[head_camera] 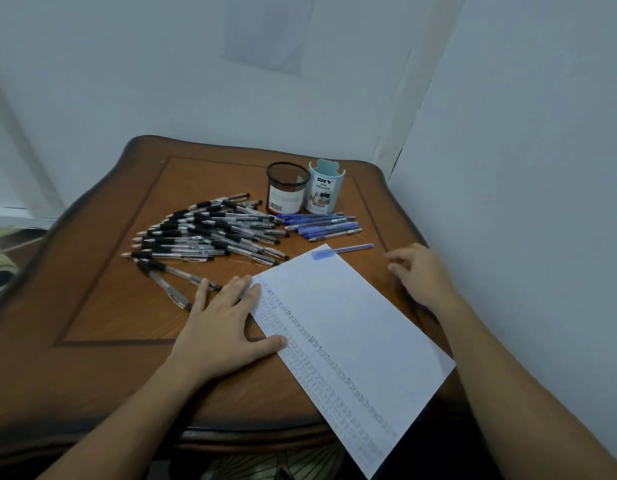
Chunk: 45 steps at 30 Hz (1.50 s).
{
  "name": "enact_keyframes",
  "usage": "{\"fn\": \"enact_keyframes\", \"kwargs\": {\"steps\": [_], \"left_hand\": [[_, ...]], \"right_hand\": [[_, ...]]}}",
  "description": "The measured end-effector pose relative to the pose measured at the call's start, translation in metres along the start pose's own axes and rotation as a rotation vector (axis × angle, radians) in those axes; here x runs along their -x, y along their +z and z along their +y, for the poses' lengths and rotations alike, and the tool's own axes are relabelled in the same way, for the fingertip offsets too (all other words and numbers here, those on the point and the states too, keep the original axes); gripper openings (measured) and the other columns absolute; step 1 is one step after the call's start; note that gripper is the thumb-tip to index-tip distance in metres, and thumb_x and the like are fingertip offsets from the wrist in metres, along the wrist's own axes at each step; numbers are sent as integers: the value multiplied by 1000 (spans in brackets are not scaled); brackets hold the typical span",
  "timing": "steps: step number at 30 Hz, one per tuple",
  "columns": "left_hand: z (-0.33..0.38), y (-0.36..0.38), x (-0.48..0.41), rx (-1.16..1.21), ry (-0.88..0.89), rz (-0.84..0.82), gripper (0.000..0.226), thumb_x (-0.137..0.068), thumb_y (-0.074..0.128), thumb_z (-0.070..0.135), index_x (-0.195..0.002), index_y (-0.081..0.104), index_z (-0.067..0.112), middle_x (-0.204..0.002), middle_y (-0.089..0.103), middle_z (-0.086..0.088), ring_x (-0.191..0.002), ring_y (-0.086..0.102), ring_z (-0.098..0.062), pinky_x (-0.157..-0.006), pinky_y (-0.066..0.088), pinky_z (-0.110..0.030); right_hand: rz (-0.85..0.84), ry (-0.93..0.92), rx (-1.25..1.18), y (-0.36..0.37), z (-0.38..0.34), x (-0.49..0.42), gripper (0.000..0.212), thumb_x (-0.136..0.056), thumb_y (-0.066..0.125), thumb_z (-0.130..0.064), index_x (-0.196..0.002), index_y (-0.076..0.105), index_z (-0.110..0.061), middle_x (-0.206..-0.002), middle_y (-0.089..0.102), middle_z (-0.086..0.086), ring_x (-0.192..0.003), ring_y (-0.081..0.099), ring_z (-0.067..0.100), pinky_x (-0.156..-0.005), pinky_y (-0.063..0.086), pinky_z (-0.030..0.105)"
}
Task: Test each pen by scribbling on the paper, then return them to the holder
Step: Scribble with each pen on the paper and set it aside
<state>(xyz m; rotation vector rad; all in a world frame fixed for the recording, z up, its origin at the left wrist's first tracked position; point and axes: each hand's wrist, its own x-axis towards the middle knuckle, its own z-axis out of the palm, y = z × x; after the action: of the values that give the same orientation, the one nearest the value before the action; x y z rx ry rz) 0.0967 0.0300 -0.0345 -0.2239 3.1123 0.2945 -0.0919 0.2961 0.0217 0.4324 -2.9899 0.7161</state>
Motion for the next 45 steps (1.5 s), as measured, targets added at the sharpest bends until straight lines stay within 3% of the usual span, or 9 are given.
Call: {"fn": "enact_keyframes", "kwargs": {"steps": [6,12,16,23,28,31,37,41,45], "left_hand": [[-3,1,0,22,12,1,123,-57,-1,100,-157,10,29,-165,0,8,-150,-4,-9,-116,-21,-44],[-4,4,-1,13,13,9,128,-53,-7,100,-157,9,28,-165,-1,8,-150,-7,-8,-116,-21,-44],[-4,4,-1,4,10,-3,121,-59,2,98,-157,9,28,-165,-2,8,-150,-7,-8,-118,-18,-47],[-3,2,0,3,8,-16,119,-60,5,97,-157,9,28,-165,-2,8,-150,-7,-8,-118,-18,-47],[-3,1,-1,16,7,-12,123,-57,1,99,-157,10,28,-165,-1,8,-150,-6,-9,-118,-18,-47],[-3,0,0,12,6,-24,120,-60,4,98,-157,9,28,-165,-2,8,-150,-7,-9,-118,-19,-47],[-2,0,1,25,4,-22,114,-66,15,95,-157,10,27,-165,-1,7,-150,-6,-9,-117,-19,-46],[-2,-1,0,31,6,-23,112,-67,17,94,-157,11,27,-165,0,7,-150,-6,-9,-116,-20,-46],[-2,1,1,40,4,-10,110,-70,22,93,-157,13,27,-165,1,7,-150,-5,-10,-116,-21,-45]], "right_hand": [[-134,-222,45,53,-50,-31,34,-100,55,-24,-131,64,-33,-141,53,-5,-133,37,21,-105,29,40],[-84,-317,10,55,-58,-36,7,-97,59,-23,-98,65,-19,-97,63,-5,-99,56,19,-88,37,35],[-102,-370,-25,46,-60,-15,14,-100,56,-25,-110,64,-19,-102,68,-1,-95,59,22,-77,45,34],[-137,-256,290,39,-53,14,45,-101,33,-62,-131,60,-41,-122,68,-9,-108,60,15,-73,45,30],[-217,-217,482,32,-47,17,53,-104,26,-55,-155,22,-42,-122,65,5,-108,62,23,-73,45,32],[-198,-184,463,22,-43,15,46,-106,34,-34,-152,30,-34,-118,66,9,-94,61,29,-71,43,31],[-114,-144,-51,4,-58,14,17,-103,44,-10,-110,56,-19,-86,64,10,-65,58,20,-54,48,28],[-388,2,-965,23,-91,32,33,-99,36,4,-104,67,-5,-99,72,19,-82,70,24,-58,55,31],[-496,14,-1142,56,-103,42,9,-99,49,-4,-98,58,-8,-82,70,14,-73,64,25,-52,39,30]]}}
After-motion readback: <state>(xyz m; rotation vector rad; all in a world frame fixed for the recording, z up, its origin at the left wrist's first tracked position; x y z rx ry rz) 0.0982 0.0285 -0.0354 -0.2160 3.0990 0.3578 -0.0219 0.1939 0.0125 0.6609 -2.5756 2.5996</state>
